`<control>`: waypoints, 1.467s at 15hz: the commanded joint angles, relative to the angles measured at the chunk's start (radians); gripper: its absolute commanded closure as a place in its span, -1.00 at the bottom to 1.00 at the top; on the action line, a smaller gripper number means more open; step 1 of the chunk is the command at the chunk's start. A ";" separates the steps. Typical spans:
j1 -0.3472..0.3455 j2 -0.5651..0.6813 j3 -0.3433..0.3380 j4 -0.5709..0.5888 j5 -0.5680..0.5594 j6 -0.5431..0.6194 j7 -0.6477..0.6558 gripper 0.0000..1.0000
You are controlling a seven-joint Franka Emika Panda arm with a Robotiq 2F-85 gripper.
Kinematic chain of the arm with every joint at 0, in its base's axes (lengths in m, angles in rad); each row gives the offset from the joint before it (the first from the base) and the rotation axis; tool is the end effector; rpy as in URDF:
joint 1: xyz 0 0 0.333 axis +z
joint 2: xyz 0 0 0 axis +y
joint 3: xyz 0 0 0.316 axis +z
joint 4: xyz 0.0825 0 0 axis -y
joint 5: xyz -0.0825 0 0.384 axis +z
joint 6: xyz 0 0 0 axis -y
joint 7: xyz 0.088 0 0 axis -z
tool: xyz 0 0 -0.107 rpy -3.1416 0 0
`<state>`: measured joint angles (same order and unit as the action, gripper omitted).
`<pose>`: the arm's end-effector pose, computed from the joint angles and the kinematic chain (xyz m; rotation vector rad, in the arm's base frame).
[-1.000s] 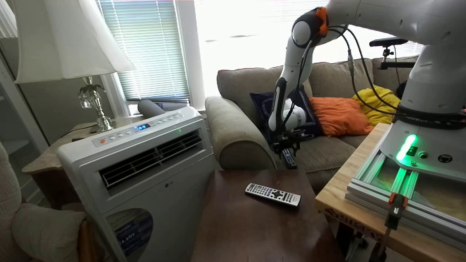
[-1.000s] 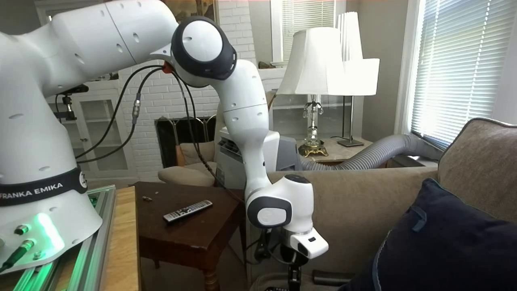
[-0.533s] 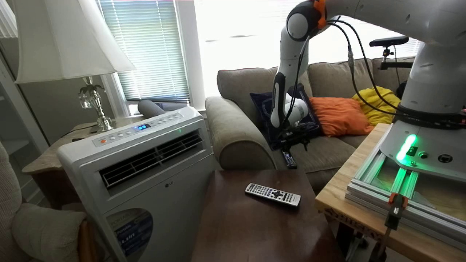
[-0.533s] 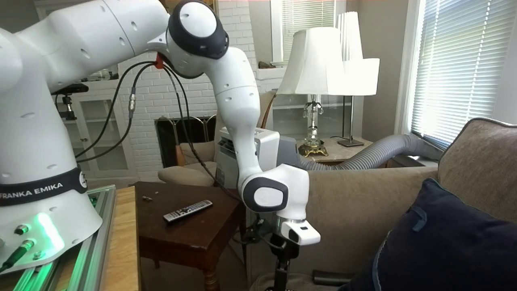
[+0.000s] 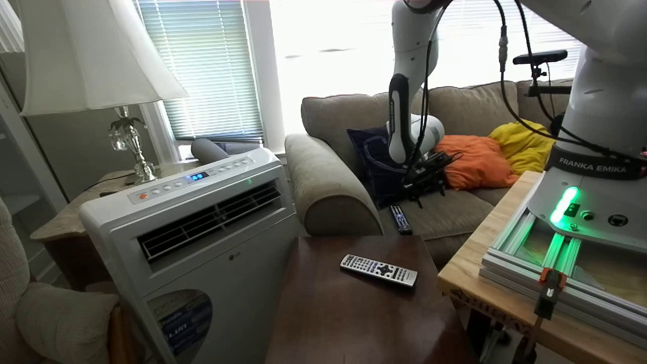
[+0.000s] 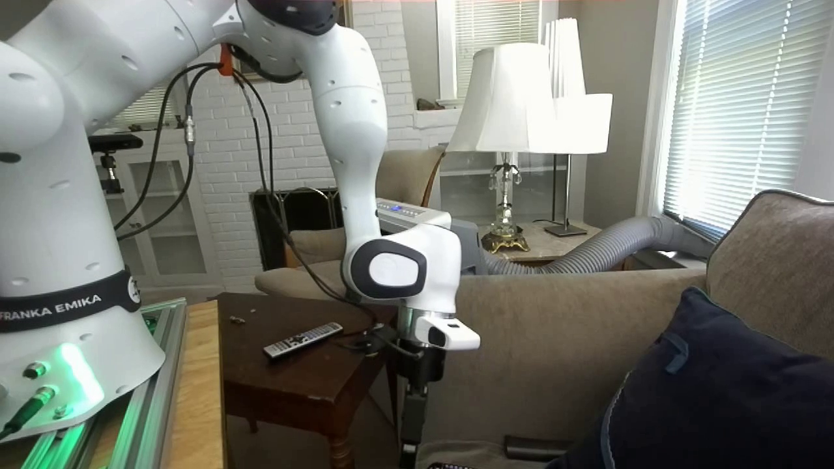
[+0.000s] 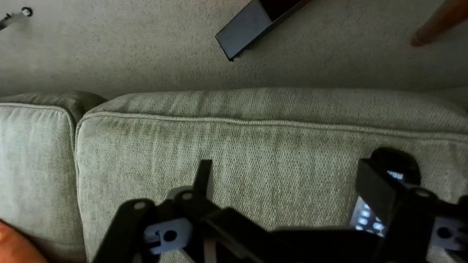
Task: Put both remotes on the left side of the sofa
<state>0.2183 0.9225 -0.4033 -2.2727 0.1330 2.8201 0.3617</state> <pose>0.4170 -0.1386 -0.0238 2.6616 -0.7977 -0.3631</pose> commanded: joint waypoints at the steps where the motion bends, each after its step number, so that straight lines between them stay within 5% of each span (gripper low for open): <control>1: 0.045 -0.165 -0.005 -0.228 -0.088 0.114 -0.074 -1.00; 8: 0.011 -0.365 0.100 -0.488 -0.151 0.338 -0.284 -1.00; 11: -0.042 -0.426 0.217 -0.540 -0.158 0.348 -0.353 -1.00; 16: -0.177 -0.348 0.476 -0.475 -0.153 0.407 -0.391 -1.00; 22: -0.086 -0.255 0.563 -0.476 -0.136 0.568 -0.363 -1.00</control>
<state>0.0879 0.6120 0.1493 -2.7490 0.0127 3.3057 -0.0105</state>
